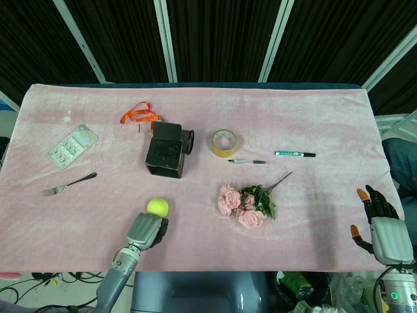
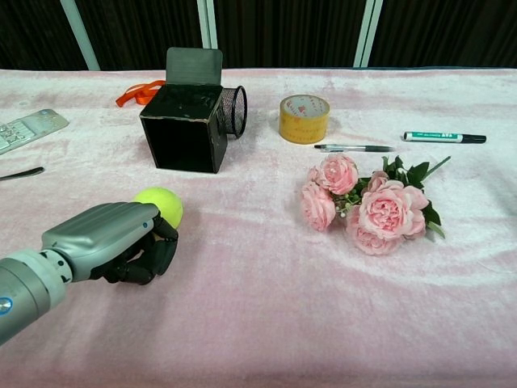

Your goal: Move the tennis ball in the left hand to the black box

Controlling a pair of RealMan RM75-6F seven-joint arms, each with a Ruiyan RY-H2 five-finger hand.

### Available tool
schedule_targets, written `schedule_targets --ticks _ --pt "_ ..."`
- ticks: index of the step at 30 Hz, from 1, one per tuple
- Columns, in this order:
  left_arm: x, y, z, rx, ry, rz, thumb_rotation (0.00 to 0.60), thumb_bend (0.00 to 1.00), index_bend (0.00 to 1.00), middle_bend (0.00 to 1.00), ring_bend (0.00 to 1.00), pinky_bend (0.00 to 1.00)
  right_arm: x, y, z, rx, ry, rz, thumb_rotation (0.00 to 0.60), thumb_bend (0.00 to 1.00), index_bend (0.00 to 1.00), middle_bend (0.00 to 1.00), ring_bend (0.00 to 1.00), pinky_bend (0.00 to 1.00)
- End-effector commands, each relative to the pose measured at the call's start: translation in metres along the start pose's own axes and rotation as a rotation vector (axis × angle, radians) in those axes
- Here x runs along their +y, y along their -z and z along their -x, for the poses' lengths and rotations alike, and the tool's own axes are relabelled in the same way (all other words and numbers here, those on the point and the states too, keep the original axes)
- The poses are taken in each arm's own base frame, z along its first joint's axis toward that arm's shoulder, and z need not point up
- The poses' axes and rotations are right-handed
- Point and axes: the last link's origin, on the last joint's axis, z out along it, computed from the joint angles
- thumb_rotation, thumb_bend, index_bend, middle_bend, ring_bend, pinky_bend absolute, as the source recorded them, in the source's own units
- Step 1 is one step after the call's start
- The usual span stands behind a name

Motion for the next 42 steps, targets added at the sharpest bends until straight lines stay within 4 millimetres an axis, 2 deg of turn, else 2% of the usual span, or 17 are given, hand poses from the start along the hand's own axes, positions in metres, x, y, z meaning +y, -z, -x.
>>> schedule_targets --ticks 1,9,30,42 --pt "-0.001 -0.003 0.000 -0.006 0.006 0.001 0.600 0.73 0.82 0.92 0.92 1.00 0.000 0.000 0.000 0.001 0.000 0.001 0.600 0.32 0.02 0.00 0.06 0.17" --pt "-0.009 -0.013 0.002 -0.029 -0.005 -0.008 0.600 0.73 0.82 0.92 0.92 1.00 0.000 0.000 0.000 -0.003 -0.004 0.004 0.600 0.32 0.02 0.00 0.06 0.17" --pt "-0.017 -0.099 -0.035 0.061 -0.095 -0.067 0.600 0.73 0.82 0.92 0.92 1.00 0.001 -0.001 0.000 -0.009 -0.005 0.012 0.600 0.32 0.02 0.00 0.06 0.17" --pt "-0.011 -0.138 -0.041 0.127 -0.167 -0.101 0.600 0.73 0.82 0.92 0.92 1.00 0.003 -0.003 0.000 -0.010 -0.009 0.026 0.600 0.32 0.02 0.00 0.06 0.17"
